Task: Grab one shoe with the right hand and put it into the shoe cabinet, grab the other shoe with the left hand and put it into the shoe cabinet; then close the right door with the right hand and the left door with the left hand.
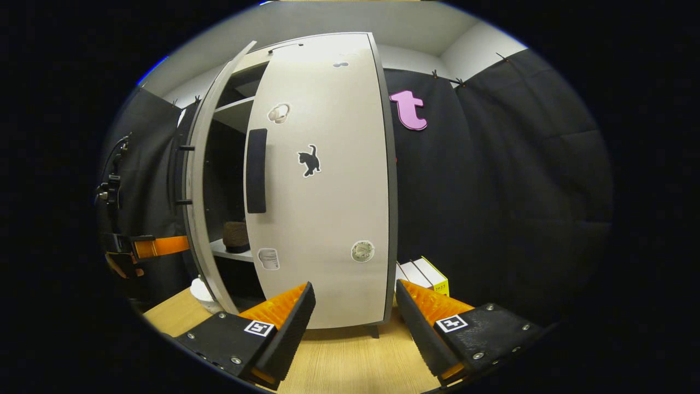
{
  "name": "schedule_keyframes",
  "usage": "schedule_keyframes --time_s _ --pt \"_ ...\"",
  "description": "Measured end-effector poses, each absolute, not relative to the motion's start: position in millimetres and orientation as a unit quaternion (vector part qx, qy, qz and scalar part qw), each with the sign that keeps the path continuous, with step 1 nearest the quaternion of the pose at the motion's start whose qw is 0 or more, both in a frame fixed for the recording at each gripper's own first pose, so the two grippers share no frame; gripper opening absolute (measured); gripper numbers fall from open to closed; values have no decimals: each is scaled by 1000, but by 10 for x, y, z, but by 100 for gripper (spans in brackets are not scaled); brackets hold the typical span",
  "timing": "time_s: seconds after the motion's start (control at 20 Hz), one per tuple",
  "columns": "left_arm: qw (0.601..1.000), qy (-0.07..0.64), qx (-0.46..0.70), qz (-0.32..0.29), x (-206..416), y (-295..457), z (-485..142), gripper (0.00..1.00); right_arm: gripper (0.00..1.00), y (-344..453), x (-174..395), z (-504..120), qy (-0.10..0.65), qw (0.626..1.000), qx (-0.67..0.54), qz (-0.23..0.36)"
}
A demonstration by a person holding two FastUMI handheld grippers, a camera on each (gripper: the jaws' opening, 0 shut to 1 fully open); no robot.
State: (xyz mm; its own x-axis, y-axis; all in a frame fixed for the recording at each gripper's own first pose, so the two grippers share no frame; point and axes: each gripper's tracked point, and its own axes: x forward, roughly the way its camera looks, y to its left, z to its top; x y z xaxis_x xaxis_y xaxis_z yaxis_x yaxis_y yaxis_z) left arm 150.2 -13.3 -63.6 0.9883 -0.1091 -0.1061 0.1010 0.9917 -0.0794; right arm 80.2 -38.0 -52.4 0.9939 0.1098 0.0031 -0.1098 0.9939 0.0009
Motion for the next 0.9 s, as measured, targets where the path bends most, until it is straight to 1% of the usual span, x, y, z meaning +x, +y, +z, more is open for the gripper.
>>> schedule_keyframes --time_s 0.1,0.15,0.2,0.45,0.5,0.55,0.6,0.65,0.75,0.8,0.85,0.9 --pt "996 59 -35 -50 1469 -139 -659 96 92 -396 789 -532 2 999 3 51" --pt "996 62 -35 -48 1454 -123 -658 99 92 -389 788 -526 4 999 5 51" --pt "996 64 -34 -46 1408 -91 -661 96 92 -386 783 -527 7 999 7 51" --pt "998 61 -24 -21 1175 163 -528 96 92 -347 764 -500 17 998 20 54" --pt "998 59 -27 -17 1119 209 -469 96 92 -332 756 -483 19 998 20 56" --pt "998 57 -30 -13 1066 254 -402 93 92 -327 759 -461 20 998 20 56" --pt "998 54 -30 -9 1021 308 -332 93 92 -312 749 -427 21 998 18 58" --pt "998 53 -27 -1 966 376 -248 96 92 -294 741 -385 19 998 16 61" --pt "999 45 -30 4 892 485 -27 96 92 -233 734 -293 16 997 13 72" --pt "998 42 -39 2 854 519 74 99 92 -201 726 -229 13 997 11 77" --pt "998 39 -47 0 814 551 183 96 92 -188 724 -156 9 997 8 81" --pt "998 34 -51 1 785 603 305 96 92 -176 704 -85 4 997 4 82"
